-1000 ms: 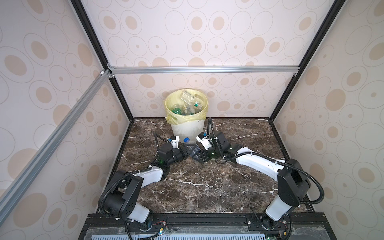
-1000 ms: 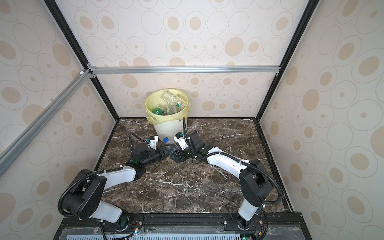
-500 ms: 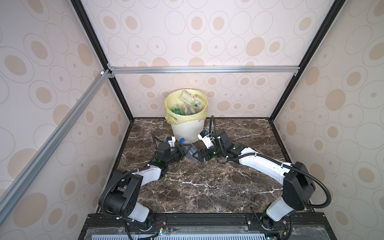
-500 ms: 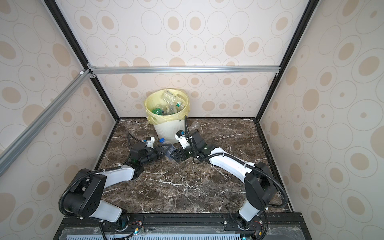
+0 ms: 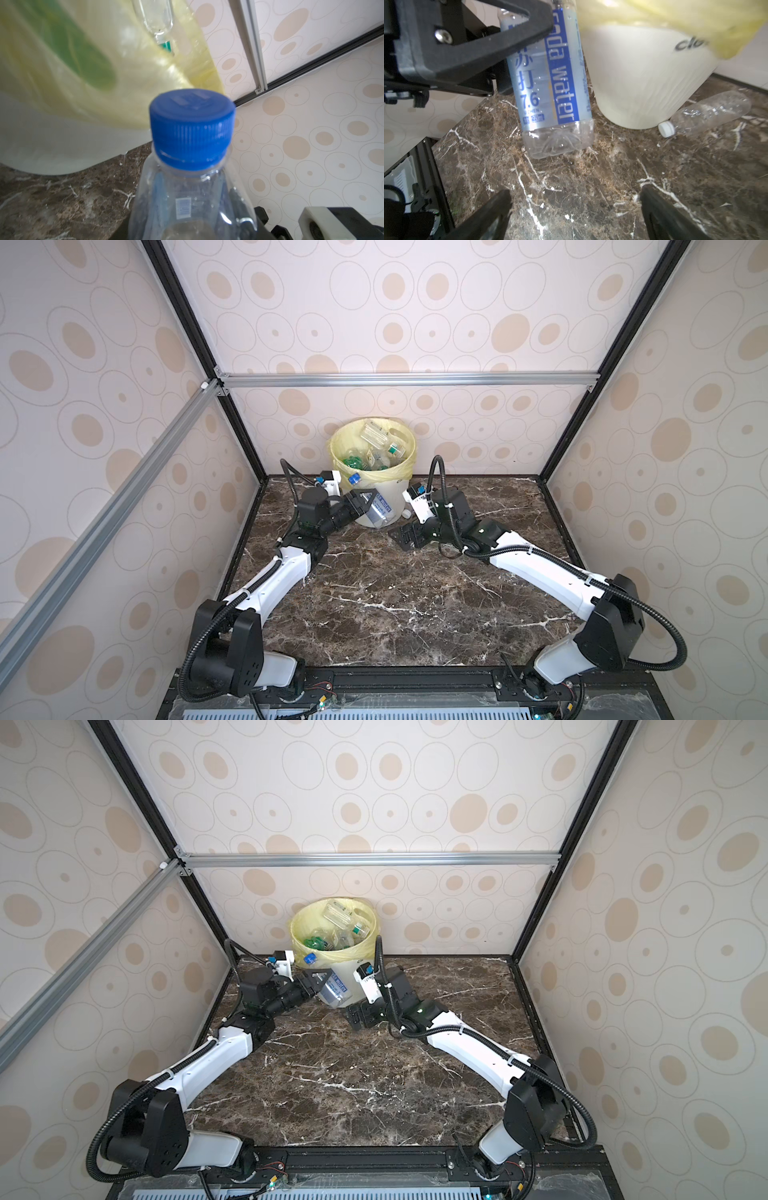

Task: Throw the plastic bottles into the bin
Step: 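Raise the Soda water bottle over the bin with the left gripper while the right withdraws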

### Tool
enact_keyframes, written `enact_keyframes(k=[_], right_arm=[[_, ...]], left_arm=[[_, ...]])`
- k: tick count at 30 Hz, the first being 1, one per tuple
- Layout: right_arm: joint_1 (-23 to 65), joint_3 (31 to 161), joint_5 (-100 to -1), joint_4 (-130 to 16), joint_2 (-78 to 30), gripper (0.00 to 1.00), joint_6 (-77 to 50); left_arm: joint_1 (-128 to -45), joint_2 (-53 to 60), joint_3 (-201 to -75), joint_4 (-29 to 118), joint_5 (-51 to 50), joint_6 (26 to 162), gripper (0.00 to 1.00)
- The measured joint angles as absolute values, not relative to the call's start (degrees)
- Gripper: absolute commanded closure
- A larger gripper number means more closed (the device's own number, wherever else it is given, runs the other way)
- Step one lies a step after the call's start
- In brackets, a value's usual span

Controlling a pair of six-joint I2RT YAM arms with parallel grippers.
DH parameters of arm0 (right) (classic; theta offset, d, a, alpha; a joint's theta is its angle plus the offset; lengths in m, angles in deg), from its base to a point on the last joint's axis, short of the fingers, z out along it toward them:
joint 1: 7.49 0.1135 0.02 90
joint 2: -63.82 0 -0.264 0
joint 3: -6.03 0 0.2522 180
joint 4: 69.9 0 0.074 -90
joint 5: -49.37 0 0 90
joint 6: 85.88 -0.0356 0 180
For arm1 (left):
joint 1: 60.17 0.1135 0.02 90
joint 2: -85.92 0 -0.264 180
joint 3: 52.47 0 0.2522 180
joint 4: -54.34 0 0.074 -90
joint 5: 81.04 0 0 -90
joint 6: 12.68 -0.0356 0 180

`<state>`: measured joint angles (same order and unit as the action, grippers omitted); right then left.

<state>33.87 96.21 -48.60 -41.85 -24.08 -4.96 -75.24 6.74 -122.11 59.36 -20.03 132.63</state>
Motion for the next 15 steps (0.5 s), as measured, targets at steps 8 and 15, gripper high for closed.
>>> enact_keyframes(k=[8,15], right_arm=[[33.87,103.69,-42.94,-41.50,-23.60,0.00,-3.95],[33.87,108.84,-38.83,-42.01,-23.60,0.00,-3.23]], left_arm=[[-74.89,3.33,-136.91,54.58,-19.40,131.95,0.47],[-74.67,-0.01,-147.55,54.62,-17.02,133.83,0.47]])
